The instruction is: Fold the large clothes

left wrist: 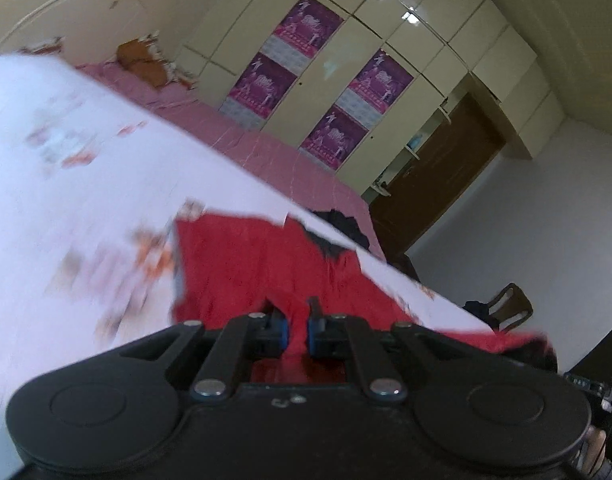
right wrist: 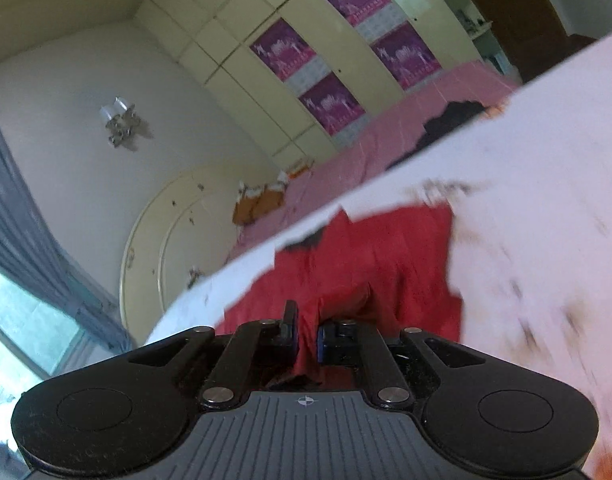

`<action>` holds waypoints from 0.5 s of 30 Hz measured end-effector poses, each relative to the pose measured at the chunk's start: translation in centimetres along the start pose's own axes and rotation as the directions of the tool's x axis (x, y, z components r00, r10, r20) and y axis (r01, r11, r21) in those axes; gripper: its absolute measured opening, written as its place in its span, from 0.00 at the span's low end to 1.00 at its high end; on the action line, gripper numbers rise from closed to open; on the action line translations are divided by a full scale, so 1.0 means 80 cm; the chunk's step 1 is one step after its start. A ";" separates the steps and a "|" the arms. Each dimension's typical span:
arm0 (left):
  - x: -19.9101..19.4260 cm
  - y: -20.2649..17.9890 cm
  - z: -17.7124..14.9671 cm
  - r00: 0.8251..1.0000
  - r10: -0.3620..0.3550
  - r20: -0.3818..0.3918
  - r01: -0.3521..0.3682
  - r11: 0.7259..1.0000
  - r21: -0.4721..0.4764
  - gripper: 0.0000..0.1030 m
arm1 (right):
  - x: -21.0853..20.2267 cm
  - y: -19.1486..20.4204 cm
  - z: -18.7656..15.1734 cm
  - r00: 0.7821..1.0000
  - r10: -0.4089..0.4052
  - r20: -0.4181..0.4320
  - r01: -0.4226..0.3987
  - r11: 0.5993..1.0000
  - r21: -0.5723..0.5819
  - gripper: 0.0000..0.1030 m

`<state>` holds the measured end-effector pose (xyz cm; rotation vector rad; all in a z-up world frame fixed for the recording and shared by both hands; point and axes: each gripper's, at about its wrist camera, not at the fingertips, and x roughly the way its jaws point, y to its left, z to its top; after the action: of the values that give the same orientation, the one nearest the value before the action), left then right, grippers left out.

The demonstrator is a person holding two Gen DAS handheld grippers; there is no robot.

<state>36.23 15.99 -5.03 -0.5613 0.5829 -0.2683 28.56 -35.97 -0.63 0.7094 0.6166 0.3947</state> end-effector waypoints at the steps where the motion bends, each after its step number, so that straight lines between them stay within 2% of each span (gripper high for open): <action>1: 0.022 -0.001 0.017 1.000 0.002 -0.004 -0.002 1.000 0.006 0.08 | 0.022 0.000 0.017 1.000 0.000 0.001 0.000 1.000 -0.001 0.07; 4: 0.092 -0.006 0.061 0.999 0.014 -0.030 -0.013 0.999 0.046 0.08 | 0.089 -0.008 0.062 1.000 -0.020 -0.004 0.020 1.000 -0.003 0.07; 8: 0.179 0.000 0.098 0.996 0.031 -0.080 -0.023 0.995 0.092 0.10 | 0.175 -0.037 0.106 0.997 -0.072 -0.023 0.073 0.997 0.031 0.08; 9: 0.202 0.005 0.105 0.995 0.035 -0.097 -0.025 0.995 0.095 0.21 | 0.193 -0.046 0.113 0.996 -0.087 -0.034 0.089 0.995 0.045 0.11; 10: 0.217 0.012 0.109 0.992 0.047 -0.118 -0.037 0.996 0.083 0.30 | 0.210 -0.057 0.120 0.990 -0.132 -0.054 0.135 0.989 0.054 0.37; 11: 0.229 0.020 0.112 0.989 0.063 -0.132 -0.055 0.996 0.066 0.37 | 0.221 -0.065 0.124 0.978 -0.203 -0.048 0.206 0.977 0.056 0.56; 12: 0.238 0.027 0.112 0.988 0.070 -0.136 -0.063 0.997 0.055 0.58 | 0.225 -0.069 0.125 0.971 -0.240 -0.011 0.240 0.970 0.034 0.79; 13: 0.243 0.034 0.110 0.990 0.082 -0.117 -0.076 0.995 0.060 0.86 | 0.227 -0.074 0.124 0.969 -0.247 0.010 0.247 0.969 0.000 0.79; 14: 0.245 0.037 0.107 0.990 0.112 -0.087 -0.105 0.991 0.085 0.93 | 0.234 -0.081 0.123 0.964 -0.264 -0.010 0.264 0.964 -0.016 0.79; 15: 0.249 0.042 0.105 0.988 0.131 -0.082 -0.121 0.985 0.119 0.92 | 0.240 -0.090 0.120 0.960 -0.278 -0.031 0.278 0.960 -0.024 0.79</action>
<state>57.50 14.53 -9.98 -0.4021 0.6830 -0.2056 50.17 -35.47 -7.40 0.5877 0.7333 0.1521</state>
